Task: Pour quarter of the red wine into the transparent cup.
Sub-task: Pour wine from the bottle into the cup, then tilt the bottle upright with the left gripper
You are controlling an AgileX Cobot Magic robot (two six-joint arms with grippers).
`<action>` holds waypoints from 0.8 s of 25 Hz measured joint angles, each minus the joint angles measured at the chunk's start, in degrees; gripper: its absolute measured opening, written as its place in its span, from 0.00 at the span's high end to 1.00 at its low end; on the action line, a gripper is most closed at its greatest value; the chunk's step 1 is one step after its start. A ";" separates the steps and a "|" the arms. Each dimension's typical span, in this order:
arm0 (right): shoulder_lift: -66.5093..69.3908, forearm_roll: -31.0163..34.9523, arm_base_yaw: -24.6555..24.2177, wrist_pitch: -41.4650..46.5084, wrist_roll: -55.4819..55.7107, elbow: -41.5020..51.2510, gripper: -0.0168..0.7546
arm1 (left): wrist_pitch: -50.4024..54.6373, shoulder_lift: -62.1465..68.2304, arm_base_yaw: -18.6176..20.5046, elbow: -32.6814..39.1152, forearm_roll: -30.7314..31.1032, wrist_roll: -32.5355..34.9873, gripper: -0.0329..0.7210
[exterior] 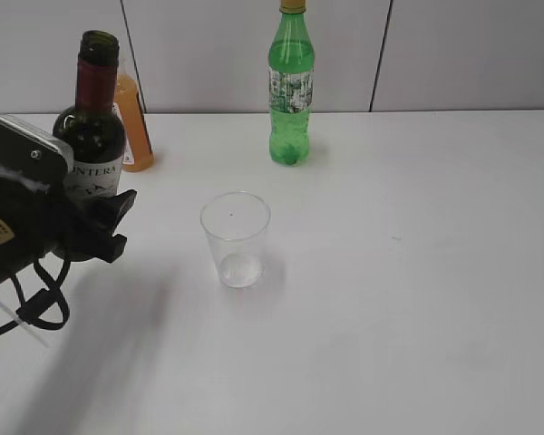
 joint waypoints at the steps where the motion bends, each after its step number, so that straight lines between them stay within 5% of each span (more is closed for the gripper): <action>1: 0.00 0.00 0.00 0.00 0.01 0.00 0.29 | 0.32 0.00 -0.39 0.00 -1.58 1.90 0.23; 20: 0.00 0.00 0.00 0.02 0.01 0.00 0.29 | 0.94 2.22 -0.64 -2.12 -8.49 27.07 0.23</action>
